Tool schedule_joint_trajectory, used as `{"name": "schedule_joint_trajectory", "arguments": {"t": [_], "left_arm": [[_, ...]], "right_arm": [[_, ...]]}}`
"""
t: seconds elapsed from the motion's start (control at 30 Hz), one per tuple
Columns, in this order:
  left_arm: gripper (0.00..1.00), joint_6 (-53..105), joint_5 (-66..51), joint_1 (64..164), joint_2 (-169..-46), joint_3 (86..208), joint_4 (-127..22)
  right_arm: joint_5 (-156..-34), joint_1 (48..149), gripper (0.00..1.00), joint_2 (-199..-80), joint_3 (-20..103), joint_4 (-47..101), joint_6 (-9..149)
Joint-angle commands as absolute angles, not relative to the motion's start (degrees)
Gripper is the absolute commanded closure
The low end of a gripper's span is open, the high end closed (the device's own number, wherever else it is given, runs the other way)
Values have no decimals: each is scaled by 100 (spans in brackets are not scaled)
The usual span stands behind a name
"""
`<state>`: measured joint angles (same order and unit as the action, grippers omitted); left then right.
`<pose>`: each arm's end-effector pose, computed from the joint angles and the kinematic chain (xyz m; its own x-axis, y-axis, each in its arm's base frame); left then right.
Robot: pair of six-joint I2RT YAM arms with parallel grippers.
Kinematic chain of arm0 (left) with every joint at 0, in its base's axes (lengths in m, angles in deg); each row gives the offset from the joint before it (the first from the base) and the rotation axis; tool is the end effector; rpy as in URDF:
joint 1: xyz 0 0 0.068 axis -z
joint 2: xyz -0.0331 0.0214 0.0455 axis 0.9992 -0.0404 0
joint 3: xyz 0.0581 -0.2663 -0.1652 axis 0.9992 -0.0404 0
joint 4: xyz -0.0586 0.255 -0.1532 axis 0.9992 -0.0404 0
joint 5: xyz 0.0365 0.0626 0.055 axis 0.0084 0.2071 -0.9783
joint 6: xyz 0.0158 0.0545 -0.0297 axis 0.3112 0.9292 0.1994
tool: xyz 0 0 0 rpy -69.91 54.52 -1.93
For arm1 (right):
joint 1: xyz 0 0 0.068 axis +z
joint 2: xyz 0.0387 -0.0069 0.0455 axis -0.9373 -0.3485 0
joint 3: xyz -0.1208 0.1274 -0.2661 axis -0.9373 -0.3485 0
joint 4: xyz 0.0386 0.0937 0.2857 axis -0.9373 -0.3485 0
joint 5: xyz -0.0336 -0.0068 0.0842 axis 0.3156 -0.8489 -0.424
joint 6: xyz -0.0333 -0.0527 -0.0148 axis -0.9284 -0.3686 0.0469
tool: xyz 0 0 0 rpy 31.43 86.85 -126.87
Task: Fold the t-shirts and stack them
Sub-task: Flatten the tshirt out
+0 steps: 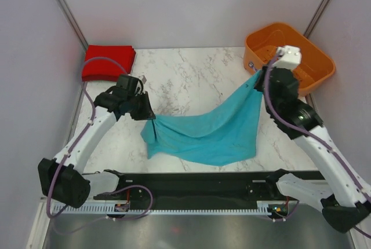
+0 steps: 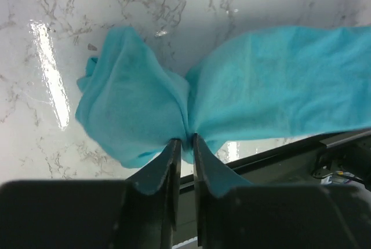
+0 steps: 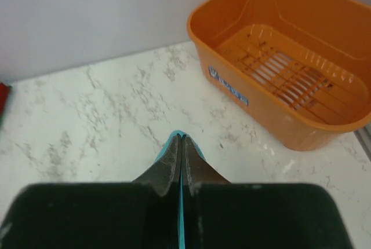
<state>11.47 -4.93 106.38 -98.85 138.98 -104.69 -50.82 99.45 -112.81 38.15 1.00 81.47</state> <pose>0.2468 -0.0934 0.3476 -0.8618 -0.1570 -0.4824 0.0565 0.9153 -0.3987 0.1931 0.0771 0.4955 -0.0925 0.2379 -0.9669 0.1408 0.9644 0.2239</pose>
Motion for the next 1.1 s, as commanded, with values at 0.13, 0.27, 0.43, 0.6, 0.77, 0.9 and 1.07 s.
{"name": "schedule_joint_trajectory", "arguments": {"t": [0.13, 0.27, 0.43, 0.6, 0.77, 0.9, 1.07], "left_arm": [[43, 1392, -944, 10605, -10968, 14175, -9765], [36, 1207, -1515, 10623, -10406, 13491, -9721], [37, 970, -1184, 10632, -10114, 12533, -9388], [36, 723, -453, 10623, -10544, 12311, -8825], [36, 732, -600, 10623, -11080, 12434, -8772], [76, 811, -988, 10605, -11134, 12766, -8877], [98, 1083, -2340, 10588, -11283, 13812, -9685]], "right_arm": [[-5398, 9914, 100, -13288, 3408, 1389, 7783], [-5609, 9843, 100, -14346, 3830, 1354, 7721], [-5688, 9747, 100, -15392, 4603, 1345, 7703], [-5679, 9676, 100, -15965, 5105, 1161, 7668], [-5776, 9650, 100, -15912, 4973, 1143, 7774], [-5715, 9615, 100, -15807, 4912, 1196, 7686], [-5644, 9387, 100, -15999, 5157, 1363, 7475]]}}
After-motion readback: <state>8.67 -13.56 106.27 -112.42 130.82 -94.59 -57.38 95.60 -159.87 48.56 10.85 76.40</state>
